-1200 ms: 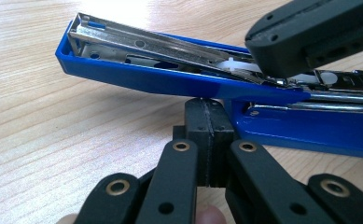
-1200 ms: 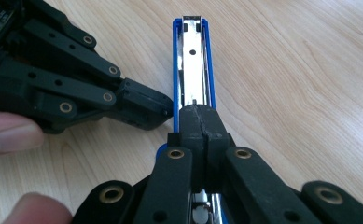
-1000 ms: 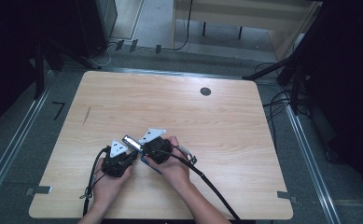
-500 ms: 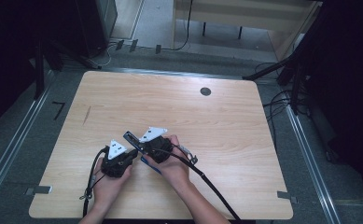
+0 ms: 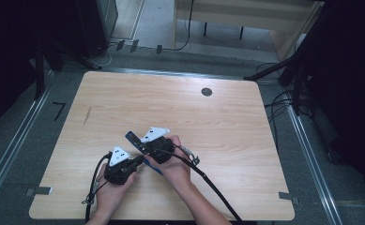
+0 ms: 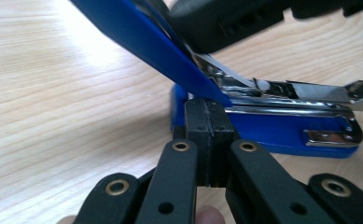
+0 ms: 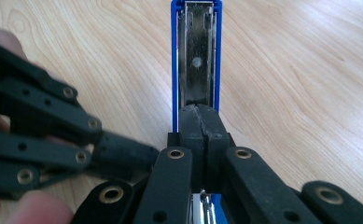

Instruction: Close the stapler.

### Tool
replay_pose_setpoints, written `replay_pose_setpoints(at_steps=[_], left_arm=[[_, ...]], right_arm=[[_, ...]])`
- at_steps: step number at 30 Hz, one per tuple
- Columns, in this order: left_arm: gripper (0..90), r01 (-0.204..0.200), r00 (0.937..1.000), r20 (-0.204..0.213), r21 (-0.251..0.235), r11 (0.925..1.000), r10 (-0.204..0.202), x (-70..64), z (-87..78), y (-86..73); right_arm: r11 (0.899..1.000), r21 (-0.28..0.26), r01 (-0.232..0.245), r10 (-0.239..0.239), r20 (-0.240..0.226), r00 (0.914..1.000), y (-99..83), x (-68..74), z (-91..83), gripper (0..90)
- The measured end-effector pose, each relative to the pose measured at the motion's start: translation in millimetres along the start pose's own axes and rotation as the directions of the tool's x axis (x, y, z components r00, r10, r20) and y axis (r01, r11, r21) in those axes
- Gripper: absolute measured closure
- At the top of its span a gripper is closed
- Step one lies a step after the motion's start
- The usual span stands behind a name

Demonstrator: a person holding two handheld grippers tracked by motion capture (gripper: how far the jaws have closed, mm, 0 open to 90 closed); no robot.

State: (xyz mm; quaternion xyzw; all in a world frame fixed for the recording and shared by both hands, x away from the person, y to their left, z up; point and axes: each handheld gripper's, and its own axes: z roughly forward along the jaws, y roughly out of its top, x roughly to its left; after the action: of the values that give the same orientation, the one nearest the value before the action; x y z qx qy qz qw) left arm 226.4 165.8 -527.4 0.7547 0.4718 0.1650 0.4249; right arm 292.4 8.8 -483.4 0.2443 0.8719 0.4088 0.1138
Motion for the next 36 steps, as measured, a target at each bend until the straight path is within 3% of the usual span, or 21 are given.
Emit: replay_pose_setpoints(at_steps=[7,12,17,25,30,36], left_arm=[[90.0,-0.019,0.9994,0.031,0.005,0.9998,0.019,-11.3,4.3,-2.0],[90.0,-0.072,0.9957,0.058,0.002,0.9974,0.072,-24.3,8.3,-2.9],[90.0,-0.089,0.9936,0.071,0.016,0.9959,0.088,-29.5,12.2,-2.0],[90.0,-0.129,0.99,0.062,0.04,0.9909,0.126,-35.1,15.3,-1.4],[90.0,-0.177,0.9836,0.041,0.037,0.9835,0.176,-40.7,16.6,-1.5],[90.0,-0.177,0.9837,0.041,0.037,0.9836,0.175,-40.8,16.7,-1.6]], right_arm=[[1.0,-0.007,0.001,-0.001,0.005,1.0,1.2,-0.2,-5.0,90.0],[1.0,-0.016,0.001,-0.001,0.002,1.0,1.8,0.2,-6.9,90.0],[1.0,-0.031,-0.001,0.001,0.001,1.0,3.1,-0.1,-11.9,90.0],[0.999,-0.051,-0.007,0.008,0.005,1.0,2.7,-0.2,-20.4,90.0],[0.998,-0.068,-0.015,0.015,0.002,0.9999,-0.5,-1.0,-26.9,90.0],[0.996,-0.084,-0.025,0.026,0.001,0.9997,-3.7,-3.3,-32.9,90.0]])
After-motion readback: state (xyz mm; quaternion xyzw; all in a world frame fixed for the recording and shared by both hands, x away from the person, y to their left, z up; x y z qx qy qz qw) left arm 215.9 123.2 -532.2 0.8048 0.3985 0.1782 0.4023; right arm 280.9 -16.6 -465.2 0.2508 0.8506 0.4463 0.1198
